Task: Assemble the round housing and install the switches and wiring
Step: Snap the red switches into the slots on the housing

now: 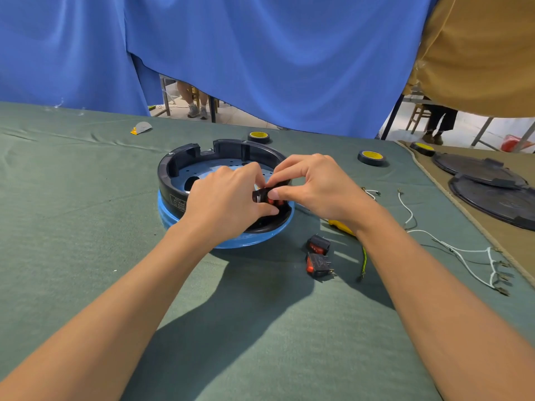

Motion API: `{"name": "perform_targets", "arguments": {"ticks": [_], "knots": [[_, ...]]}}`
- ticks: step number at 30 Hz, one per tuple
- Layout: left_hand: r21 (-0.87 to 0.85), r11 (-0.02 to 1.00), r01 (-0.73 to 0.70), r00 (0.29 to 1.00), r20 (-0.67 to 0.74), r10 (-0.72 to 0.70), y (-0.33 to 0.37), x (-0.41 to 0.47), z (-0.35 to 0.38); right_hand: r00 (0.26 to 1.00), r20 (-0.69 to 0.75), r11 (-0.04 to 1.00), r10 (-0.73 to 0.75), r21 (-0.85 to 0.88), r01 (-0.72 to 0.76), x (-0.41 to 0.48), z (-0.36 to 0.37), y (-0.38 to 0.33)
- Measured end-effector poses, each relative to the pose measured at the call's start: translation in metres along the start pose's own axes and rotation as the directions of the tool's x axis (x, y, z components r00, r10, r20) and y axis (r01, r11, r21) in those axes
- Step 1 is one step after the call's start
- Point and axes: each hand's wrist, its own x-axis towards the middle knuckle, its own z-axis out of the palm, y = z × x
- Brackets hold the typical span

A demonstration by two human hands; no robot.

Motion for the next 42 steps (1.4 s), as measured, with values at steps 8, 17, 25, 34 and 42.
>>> {"name": "perform_targets", "arguments": {"ticks": [8,17,25,34,42], "knots": [[-0.133,0.99,-0.039,0.998,0.046,0.045,-0.005,0.0,-0.005,1.0,-0.004,1.0,-0.003,0.011,0.003,-0.002,0.0,0.001],[-0.118,0.982,-0.145,0.98,0.119,0.159,-0.009,0.0,-0.011,1.0,0.023,0.999,-0.016,0.041,0.015,-0.002,-0.002,0.005],[-0.155,0.982,-0.106,0.993,0.025,0.112,-0.006,0.001,-0.007,0.998,-0.048,0.998,-0.039,-0.057,0.036,0.003,0.003,0.005],[-0.183,0.981,-0.062,0.996,0.058,0.074,-0.005,0.0,-0.011,0.992,-0.125,0.999,0.021,-0.032,-0.025,-0.006,0.013,0.009],[-0.069,0.995,-0.077,0.997,0.015,0.078,-0.022,-0.002,-0.018,0.981,-0.192,0.998,0.032,0.058,-0.021,-0.015,0.021,0.009]]}}
